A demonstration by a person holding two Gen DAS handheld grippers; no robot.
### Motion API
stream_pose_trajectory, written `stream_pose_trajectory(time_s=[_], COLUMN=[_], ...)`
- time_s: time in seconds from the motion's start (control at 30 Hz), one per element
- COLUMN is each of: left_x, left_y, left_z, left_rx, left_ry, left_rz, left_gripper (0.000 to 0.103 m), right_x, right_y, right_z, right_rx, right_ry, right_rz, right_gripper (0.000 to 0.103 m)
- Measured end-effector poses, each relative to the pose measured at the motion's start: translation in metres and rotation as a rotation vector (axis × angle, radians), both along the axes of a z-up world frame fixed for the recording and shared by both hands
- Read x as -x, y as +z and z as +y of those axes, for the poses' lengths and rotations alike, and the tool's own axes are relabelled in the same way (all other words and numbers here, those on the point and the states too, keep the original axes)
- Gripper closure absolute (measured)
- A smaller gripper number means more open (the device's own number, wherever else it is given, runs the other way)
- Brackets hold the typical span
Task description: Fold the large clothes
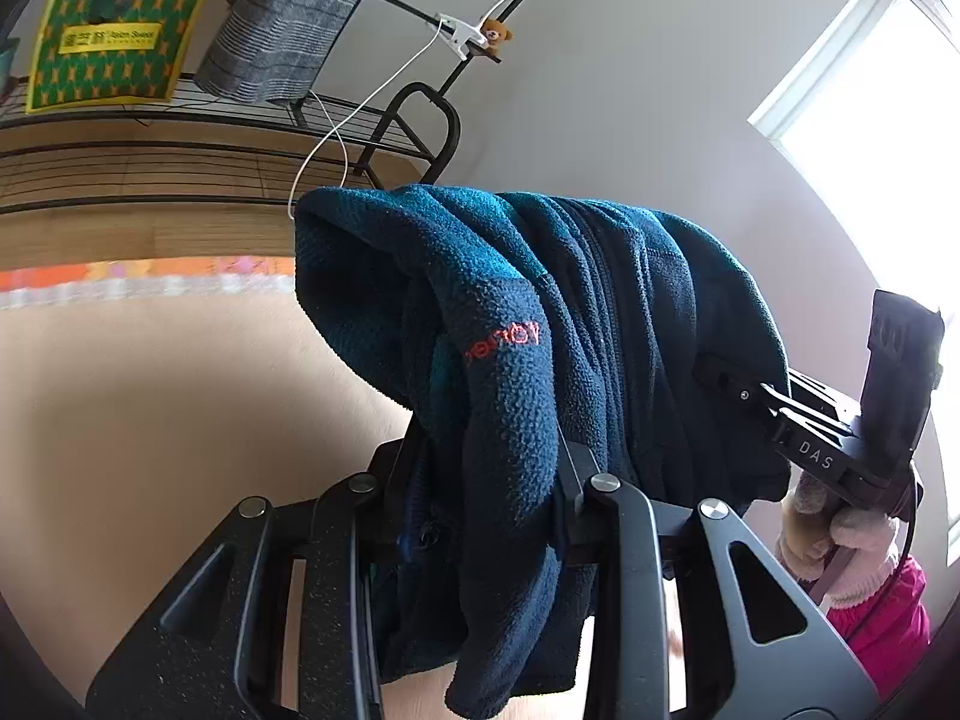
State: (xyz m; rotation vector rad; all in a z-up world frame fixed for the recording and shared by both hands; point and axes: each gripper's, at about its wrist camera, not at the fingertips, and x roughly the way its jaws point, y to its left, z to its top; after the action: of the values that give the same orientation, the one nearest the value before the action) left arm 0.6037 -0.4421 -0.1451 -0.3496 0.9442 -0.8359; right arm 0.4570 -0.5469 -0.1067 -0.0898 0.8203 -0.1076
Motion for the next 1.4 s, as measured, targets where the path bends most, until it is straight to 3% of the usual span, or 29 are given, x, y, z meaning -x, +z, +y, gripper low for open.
stream_pose_trajectory(time_s=[0.27, 0.33, 0.43, 0.47, 0.63, 0.7, 0.77, 1.0, 1.23, 1.4], left_x=[-0.048, -0.057, -0.070, -0.071, -0.066, -0.062, -0.054, -0.024, 0.037, 0.085], left_y=[-0.042, -0.058, -0.084, -0.088, -0.089, -0.086, -0.076, -0.024, 0.054, 0.113], left_z=[-0.044, -0.044, -0.039, -0.035, -0.034, -0.032, -0.032, -0.016, 0.016, 0.033], left_rx=[-0.029, -0.070, -0.127, -0.106, -0.125, -0.126, -0.166, -0.221, -0.228, -0.229], left_ry=[0.008, 0.037, 0.063, 0.068, 0.050, 0.057, 0.069, 0.073, 0.095, 0.105], left_rz=[0.020, 0.031, 0.088, 0.100, 0.051, 0.060, 0.023, -0.111, -0.257, -0.372], left_gripper=[0.072, 0.072, 0.072, 0.071, 0.069, 0.068, 0.068, 0.068, 0.068, 0.068], right_x=[-0.056, -0.066, -0.089, -0.096, -0.105, -0.102, -0.094, -0.069, -0.020, 0.032], right_y=[-0.046, -0.063, -0.105, -0.123, -0.141, -0.141, -0.137, -0.105, -0.049, 0.009], right_z=[-0.050, -0.061, -0.088, -0.098, -0.108, -0.113, -0.119, -0.113, -0.092, -0.069], right_rx=[0.010, 0.011, 0.071, 0.076, 0.050, 0.046, 0.034, 0.071, 0.021, -0.031], right_ry=[-0.037, -0.047, -0.134, -0.171, -0.195, -0.206, -0.226, -0.236, -0.212, -0.173], right_rz=[0.036, 0.054, 0.149, 0.198, 0.170, 0.169, 0.164, 0.116, 0.005, -0.106], right_gripper=[0.078, 0.075, 0.071, 0.070, 0.063, 0.052, 0.047, 0.046, 0.046, 0.046])
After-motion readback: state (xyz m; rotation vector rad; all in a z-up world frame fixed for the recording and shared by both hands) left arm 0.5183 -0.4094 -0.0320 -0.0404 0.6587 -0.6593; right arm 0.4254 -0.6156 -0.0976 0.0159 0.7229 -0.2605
